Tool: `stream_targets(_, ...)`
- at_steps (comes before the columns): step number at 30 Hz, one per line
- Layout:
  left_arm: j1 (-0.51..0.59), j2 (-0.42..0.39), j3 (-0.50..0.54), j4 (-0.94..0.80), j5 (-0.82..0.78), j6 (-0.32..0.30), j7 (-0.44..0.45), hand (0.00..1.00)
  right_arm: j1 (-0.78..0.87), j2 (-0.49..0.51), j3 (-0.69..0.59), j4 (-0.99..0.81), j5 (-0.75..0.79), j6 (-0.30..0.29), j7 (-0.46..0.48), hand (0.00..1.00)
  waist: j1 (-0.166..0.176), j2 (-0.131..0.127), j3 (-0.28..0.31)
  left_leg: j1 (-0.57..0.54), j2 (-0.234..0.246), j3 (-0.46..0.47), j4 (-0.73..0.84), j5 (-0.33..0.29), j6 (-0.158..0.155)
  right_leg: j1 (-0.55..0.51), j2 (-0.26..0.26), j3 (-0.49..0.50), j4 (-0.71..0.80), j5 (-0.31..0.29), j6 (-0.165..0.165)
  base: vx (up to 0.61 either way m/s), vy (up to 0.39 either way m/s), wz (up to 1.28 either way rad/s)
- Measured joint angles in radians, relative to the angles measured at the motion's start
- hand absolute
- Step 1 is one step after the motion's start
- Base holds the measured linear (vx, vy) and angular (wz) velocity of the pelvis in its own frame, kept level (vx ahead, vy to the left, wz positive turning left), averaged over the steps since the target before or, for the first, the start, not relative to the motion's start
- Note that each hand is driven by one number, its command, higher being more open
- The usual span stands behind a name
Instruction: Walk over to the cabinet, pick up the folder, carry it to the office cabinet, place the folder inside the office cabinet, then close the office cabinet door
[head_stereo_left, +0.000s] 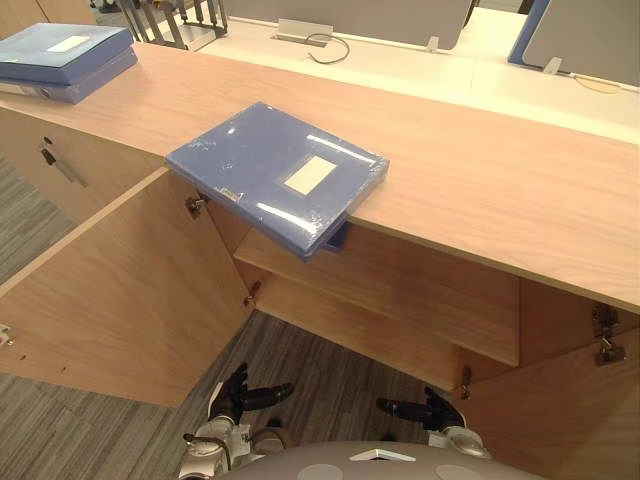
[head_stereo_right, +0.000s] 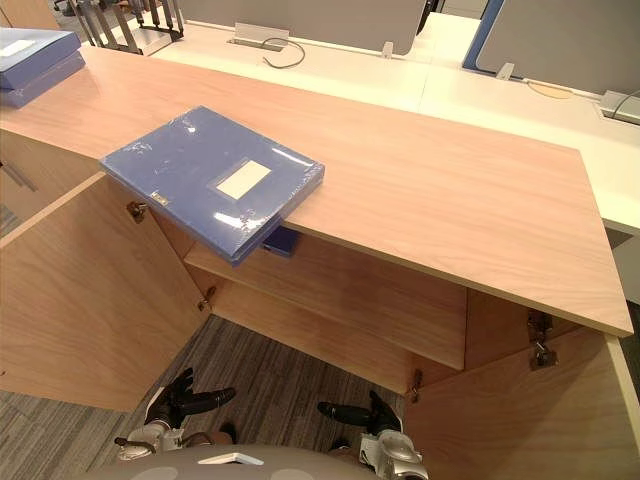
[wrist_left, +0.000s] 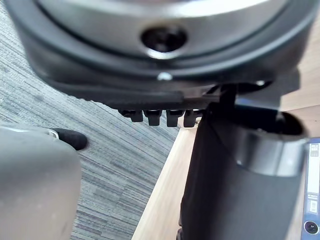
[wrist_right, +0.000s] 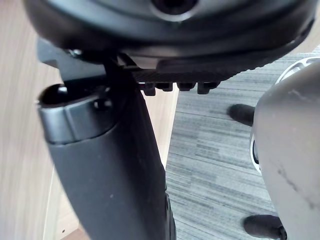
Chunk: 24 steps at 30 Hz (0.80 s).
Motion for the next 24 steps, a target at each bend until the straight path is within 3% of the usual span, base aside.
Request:
stream_targets(17,0.014,-0.003,0.038,-0.014,-0.029,-0.001,0.032,1.00,0.001,0.010,-0.002,0.000,0.000,0.000,-0.001,1.00,0.000,-0.018,0.002,-0.002,-0.011,-0.033,-0.033,0.027,0.000,0.017,0.001,-0.043,-0.026,0.006,0.007,0.00,-0.004,0.07)
stream_targets(24,0.099,-0.011,0.065,-0.161,-0.039,-0.004,0.075,1.00,0.000,0.017,-0.002,0.000,0.001,-0.001,-0.015,1.00,0.006,-0.031,0.006,-0.022,-0.019,-0.056,-0.033,0.031,0.001,0.014,-0.004,-0.068,-0.028,0.006,0.008,0.01,0.003,0.11)
